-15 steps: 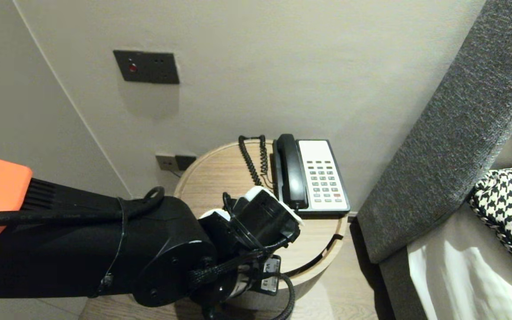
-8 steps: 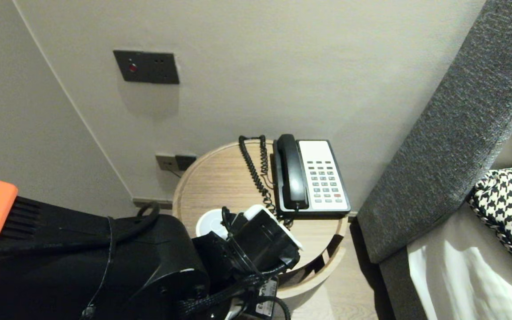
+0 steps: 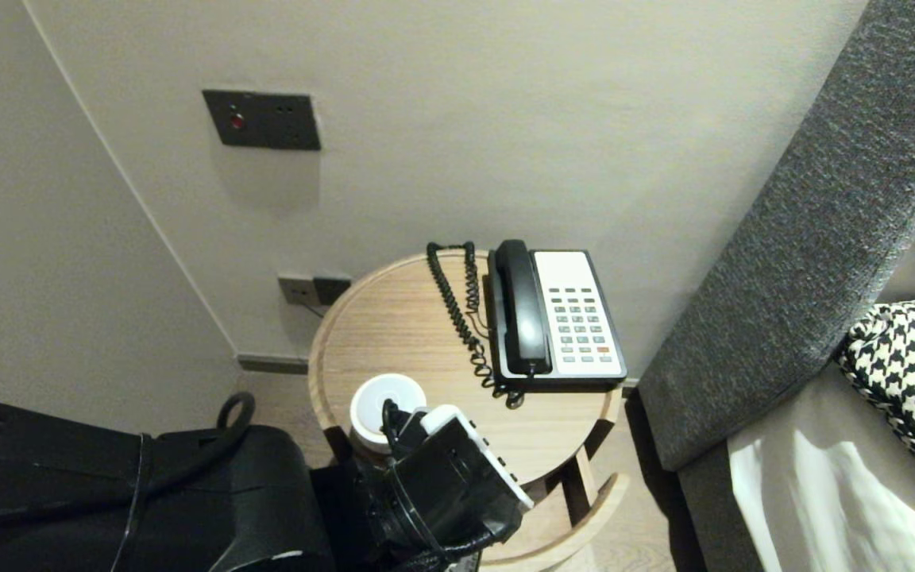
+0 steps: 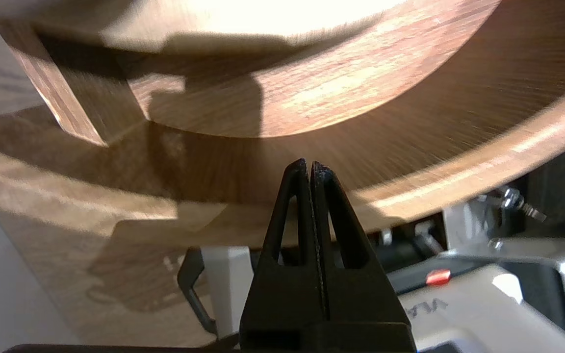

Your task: Open the nightstand drawer

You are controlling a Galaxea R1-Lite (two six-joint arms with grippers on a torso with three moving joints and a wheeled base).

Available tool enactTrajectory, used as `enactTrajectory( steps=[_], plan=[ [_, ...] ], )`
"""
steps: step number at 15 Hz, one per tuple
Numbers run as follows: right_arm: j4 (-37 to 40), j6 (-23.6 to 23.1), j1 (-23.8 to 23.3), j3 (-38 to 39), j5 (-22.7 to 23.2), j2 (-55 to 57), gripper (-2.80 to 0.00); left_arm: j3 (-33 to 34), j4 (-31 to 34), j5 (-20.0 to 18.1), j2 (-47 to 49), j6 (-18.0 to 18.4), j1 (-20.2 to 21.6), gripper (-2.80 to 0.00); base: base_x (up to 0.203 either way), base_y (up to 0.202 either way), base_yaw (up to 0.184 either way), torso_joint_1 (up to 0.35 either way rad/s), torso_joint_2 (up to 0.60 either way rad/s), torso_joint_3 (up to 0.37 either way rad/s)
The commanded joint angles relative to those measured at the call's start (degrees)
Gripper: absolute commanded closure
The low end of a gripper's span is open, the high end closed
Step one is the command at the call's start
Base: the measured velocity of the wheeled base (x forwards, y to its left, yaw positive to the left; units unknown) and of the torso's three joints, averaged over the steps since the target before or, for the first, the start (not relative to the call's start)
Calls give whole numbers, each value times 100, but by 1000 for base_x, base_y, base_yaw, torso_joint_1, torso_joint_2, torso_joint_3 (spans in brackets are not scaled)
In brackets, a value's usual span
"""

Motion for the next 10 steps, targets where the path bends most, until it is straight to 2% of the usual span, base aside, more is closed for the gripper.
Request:
enactTrajectory(
  steps=[1,10],
  plan=[
    [-5,0,1,229,0,8,0,184,-125,27,-47,-51,-76,0,0,0,0,0,0,0],
    [-5,0,1,229,0,8,0,748,-178,53,-250,-513,-403,0,0,0,0,0,0,0]
  ],
)
